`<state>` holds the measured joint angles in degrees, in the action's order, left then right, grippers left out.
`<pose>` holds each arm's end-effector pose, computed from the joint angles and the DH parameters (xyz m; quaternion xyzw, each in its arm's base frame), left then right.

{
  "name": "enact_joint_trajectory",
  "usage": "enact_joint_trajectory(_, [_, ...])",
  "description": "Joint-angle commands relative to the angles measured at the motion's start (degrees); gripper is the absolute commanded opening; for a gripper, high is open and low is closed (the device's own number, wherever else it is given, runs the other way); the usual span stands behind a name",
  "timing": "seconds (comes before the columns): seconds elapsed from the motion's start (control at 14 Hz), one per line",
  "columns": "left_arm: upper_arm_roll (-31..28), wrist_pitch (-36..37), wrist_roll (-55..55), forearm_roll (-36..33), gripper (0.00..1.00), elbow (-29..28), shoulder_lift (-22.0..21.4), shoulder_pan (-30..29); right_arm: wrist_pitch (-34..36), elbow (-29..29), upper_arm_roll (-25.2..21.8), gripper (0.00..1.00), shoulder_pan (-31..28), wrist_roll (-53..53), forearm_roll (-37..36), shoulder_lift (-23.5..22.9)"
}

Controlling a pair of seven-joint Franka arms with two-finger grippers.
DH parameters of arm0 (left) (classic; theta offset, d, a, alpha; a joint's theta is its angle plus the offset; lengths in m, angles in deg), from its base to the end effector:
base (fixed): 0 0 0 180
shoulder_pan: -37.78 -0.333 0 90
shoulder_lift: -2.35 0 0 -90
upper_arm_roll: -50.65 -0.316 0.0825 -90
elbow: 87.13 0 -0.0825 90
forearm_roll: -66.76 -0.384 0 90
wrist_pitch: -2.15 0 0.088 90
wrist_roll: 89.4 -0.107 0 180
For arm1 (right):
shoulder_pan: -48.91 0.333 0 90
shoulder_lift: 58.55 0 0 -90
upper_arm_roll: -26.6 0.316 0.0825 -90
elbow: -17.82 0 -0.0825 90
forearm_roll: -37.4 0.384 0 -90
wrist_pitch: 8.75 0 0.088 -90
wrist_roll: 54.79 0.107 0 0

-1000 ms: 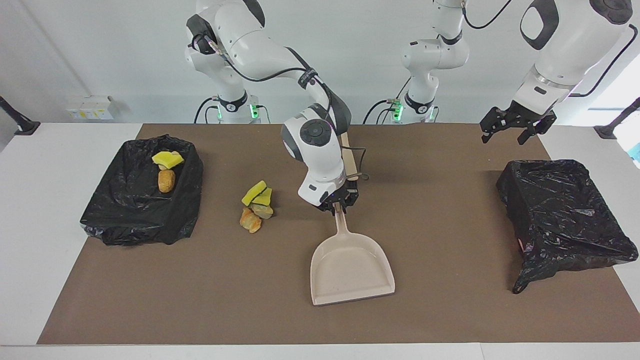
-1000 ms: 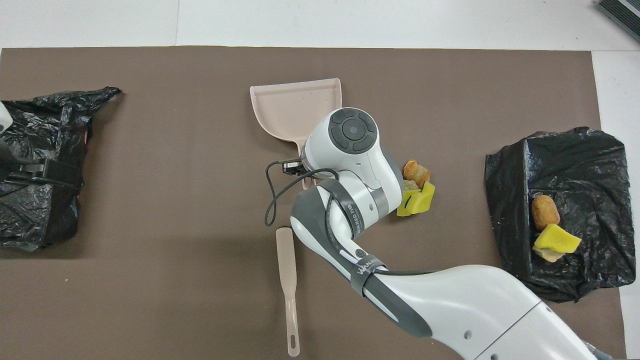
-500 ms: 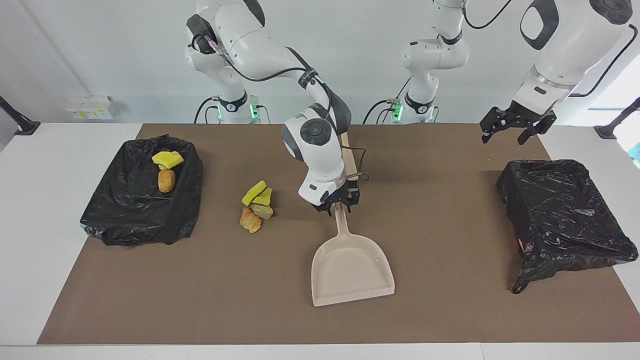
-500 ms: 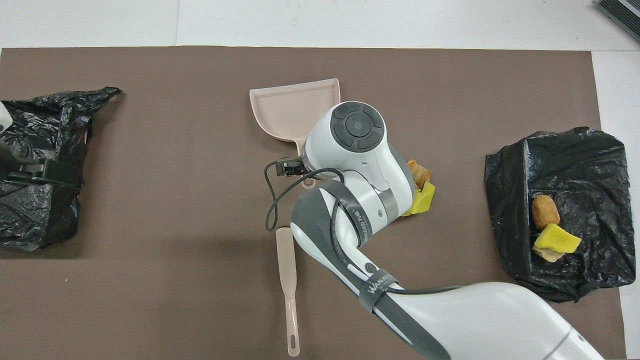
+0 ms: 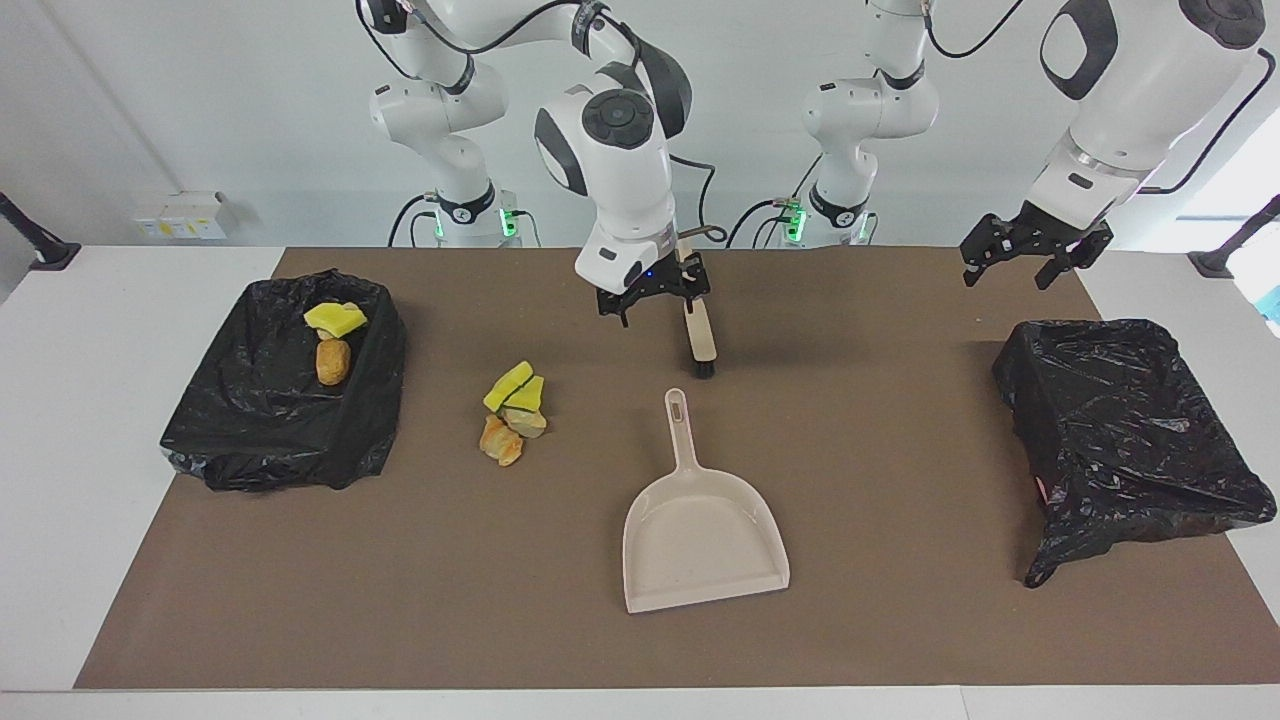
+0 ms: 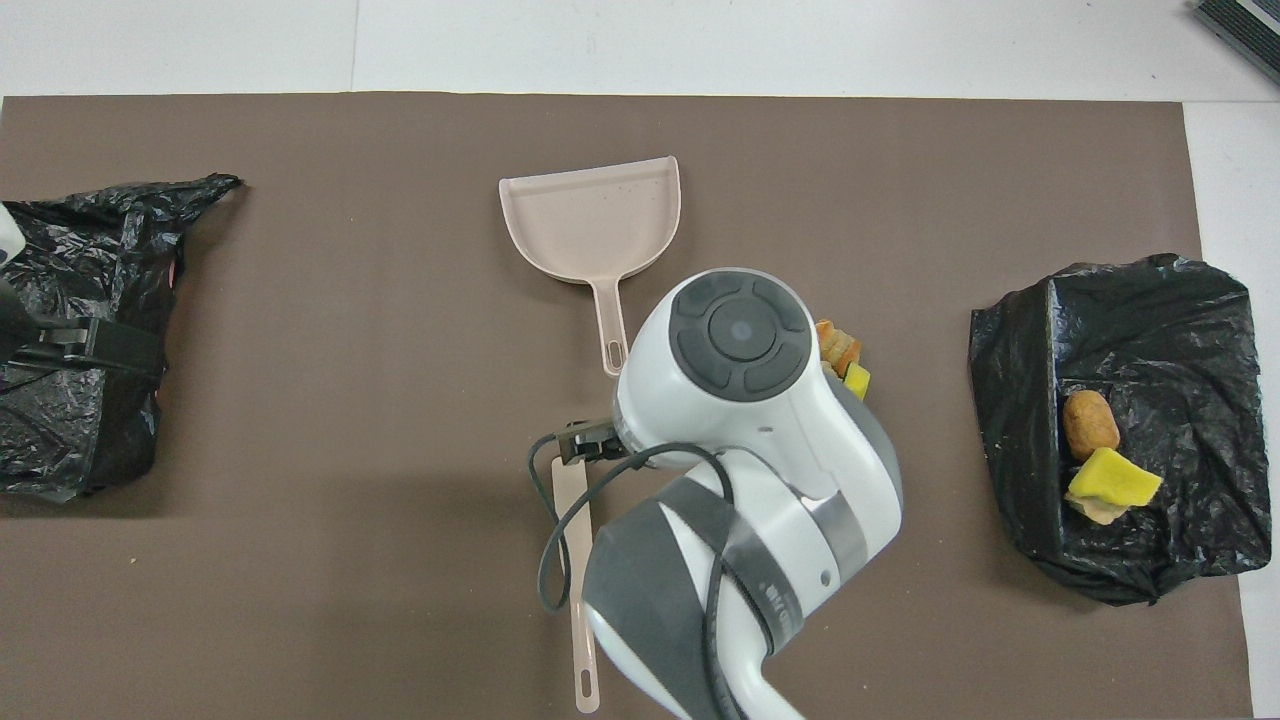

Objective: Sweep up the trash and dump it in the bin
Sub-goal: 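Set down the dustpan and withdraw the right gripper toward the robot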

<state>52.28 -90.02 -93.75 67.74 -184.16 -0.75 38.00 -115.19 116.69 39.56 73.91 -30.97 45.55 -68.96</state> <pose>0.5384 -0.0195 0.5993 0.9984 -0.0536 -0.0152 0.0081 0.4791 0.3778 0.4726 -0.9909 -0.0997 0.0646 0.0638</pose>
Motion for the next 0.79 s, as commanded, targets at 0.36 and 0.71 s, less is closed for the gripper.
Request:
enact_joint_trajectory(0.36, [0.5,0.2,-0.6,-1.2,1.0,-0.4,-0.8,-0.7,-10.5,20.8,1.0,1.0,6.5,-2.4,8.2,9.3])
enact_joint_trajectory(0.71, [0.6,0.2,-0.6,-1.2,1.0,-0.4,-0.8,-0.7,-20.8,27.1,1.0,1.0,11.5,2.8,8.2,7.7])
